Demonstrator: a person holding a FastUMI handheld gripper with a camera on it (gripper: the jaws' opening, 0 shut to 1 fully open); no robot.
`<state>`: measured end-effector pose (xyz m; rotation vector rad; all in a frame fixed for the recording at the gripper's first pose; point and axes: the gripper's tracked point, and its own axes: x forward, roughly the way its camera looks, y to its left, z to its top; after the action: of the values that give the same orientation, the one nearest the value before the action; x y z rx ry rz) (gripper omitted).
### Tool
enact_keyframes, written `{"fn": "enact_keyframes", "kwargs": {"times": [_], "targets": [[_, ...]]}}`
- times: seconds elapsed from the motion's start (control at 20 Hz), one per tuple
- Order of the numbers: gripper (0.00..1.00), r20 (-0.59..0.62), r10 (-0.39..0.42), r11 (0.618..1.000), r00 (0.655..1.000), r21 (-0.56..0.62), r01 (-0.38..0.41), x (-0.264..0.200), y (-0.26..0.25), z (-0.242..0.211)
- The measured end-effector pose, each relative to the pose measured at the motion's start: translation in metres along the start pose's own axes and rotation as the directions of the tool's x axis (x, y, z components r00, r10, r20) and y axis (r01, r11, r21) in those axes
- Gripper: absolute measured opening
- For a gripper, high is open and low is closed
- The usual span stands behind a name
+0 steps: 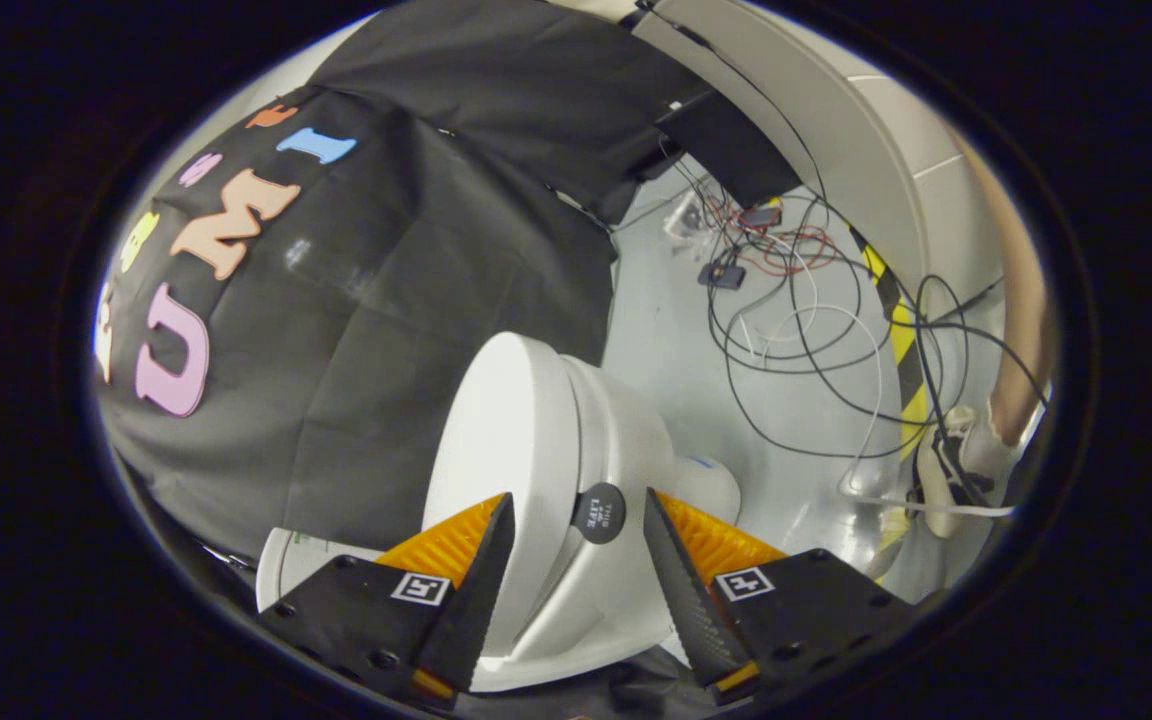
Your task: Open the toilet lid.
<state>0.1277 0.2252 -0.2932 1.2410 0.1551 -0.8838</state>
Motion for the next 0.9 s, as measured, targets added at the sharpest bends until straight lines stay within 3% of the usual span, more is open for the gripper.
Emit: {"fn": "enact_keyframes", "kwargs": {"times": [0.2, 0.3, 0.4, 0.55, 0.9], "targets": [[0.42, -0.075, 0.009, 0.998, 0.997, 0.055, -0.005, 0.022, -0.006, -0.011], [0.42, -0.109, 0.030, 0.998, 0.994, 0.051, -0.024, 0.025, -0.005, -0.016], [0.42, -0.127, -0.024, 0.999, 0.992, 0.030, 0.028, 0.029, -0.017, -0.017], [0.11, -0.129, 0.017, 0.997, 0.992, 0.079, -0.007, 0.032, -0.011, -0.017], [0.10, -0.113, 0.065, 0.997, 0.991, -0.025, -0.069, 0.019, 0.010, -0.009]]}}
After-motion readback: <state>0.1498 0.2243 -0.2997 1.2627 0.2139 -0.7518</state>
